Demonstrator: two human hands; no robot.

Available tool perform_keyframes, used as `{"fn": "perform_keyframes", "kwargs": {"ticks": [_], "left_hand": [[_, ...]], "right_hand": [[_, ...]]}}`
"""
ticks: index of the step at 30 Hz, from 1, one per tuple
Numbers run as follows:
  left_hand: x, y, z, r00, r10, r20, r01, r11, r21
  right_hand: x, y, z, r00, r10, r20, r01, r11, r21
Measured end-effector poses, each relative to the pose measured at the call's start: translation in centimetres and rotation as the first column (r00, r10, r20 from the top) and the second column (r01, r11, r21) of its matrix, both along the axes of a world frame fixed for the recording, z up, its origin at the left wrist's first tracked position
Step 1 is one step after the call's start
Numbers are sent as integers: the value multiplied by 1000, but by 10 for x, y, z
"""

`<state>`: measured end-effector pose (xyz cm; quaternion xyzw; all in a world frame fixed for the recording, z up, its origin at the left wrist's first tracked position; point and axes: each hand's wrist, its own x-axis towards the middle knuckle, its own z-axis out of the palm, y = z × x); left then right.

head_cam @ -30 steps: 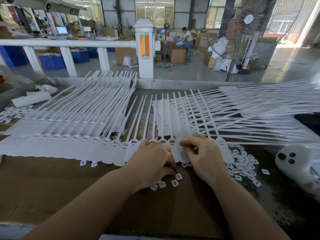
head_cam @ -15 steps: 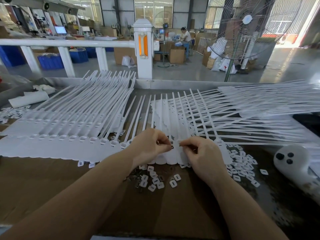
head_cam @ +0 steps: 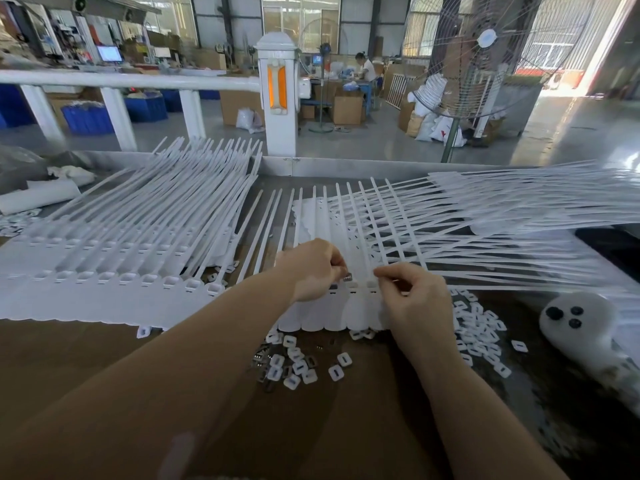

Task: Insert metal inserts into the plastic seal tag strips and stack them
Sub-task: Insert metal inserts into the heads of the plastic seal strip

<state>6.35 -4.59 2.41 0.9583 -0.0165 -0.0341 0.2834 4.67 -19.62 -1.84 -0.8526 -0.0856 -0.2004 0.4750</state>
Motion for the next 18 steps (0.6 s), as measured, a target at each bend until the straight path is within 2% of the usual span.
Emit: {"fn": "perform_keyframes", "kwargs": {"ticks": [3,7,10,18], "left_hand": [[2,-3,-1,1000,-14,-17,14,1000,16],[3,-5,-3,1000,2,-23,-1,1000,30],[3,-7,-3,1000,21,-14,-21,999,-33],[-3,-1,-5,986,113,118,-99,988,-120]], "right_hand": [[4,-4,-1,995,-55,-83,65,989,130],[4,-3,-1,995,-57,-86,66,992,104],[4,-3,-2,995,-59,-79,66,993,93],[5,-3,-3,995,-60,-76,66,994,83]]}}
